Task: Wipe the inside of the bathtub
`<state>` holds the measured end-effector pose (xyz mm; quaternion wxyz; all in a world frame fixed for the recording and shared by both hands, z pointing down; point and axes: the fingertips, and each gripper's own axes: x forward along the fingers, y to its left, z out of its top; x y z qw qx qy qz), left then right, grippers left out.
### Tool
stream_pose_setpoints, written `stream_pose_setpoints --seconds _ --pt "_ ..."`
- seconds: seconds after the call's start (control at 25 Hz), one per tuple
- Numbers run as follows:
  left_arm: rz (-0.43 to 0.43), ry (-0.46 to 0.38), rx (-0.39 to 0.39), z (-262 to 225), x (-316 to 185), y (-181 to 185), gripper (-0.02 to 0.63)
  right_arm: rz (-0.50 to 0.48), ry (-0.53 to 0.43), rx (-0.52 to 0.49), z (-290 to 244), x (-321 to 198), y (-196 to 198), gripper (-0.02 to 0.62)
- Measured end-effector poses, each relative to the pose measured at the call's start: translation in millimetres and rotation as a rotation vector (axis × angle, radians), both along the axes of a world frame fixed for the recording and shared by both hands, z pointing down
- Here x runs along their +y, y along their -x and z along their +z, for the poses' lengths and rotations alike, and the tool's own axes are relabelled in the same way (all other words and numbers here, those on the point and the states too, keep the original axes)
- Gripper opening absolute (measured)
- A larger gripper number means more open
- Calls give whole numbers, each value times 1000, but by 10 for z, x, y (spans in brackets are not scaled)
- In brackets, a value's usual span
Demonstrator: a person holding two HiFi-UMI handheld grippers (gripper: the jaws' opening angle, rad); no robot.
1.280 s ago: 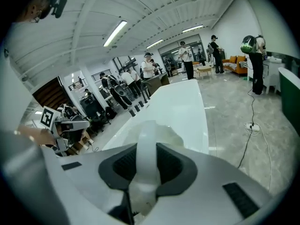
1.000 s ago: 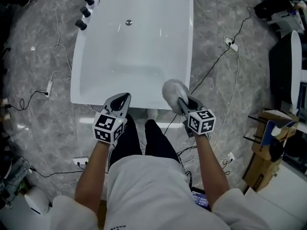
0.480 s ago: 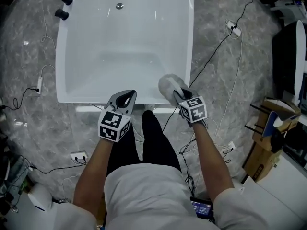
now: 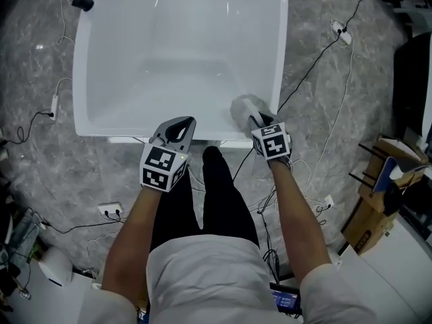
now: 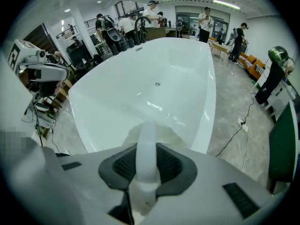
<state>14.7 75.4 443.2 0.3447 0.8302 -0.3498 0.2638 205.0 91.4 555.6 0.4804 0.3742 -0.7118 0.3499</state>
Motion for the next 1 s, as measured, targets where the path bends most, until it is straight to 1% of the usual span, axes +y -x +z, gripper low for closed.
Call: stream_pose_setpoints --seconds 0.12,0.36,0.44,0.56,0.72,1.0 --pt "-1 7 5 55 19 7 6 -4 40 30 79 13 25 98" --pt "-15 19 15 148 67 132 6 58 139 37 211 5 36 98" --pt "-23 20 16 191 60 184 6 81 169 29 240 -12 56 98" --pt "-40 26 16 244 56 281 6 150 205 -7 276 0 124 98" --pt "-58 30 10 281 24 425 6 194 211 -43 287 -12 305 98" --pt "-97 43 -1 350 -44 724 6 183 227 -117 302 -75 870 98"
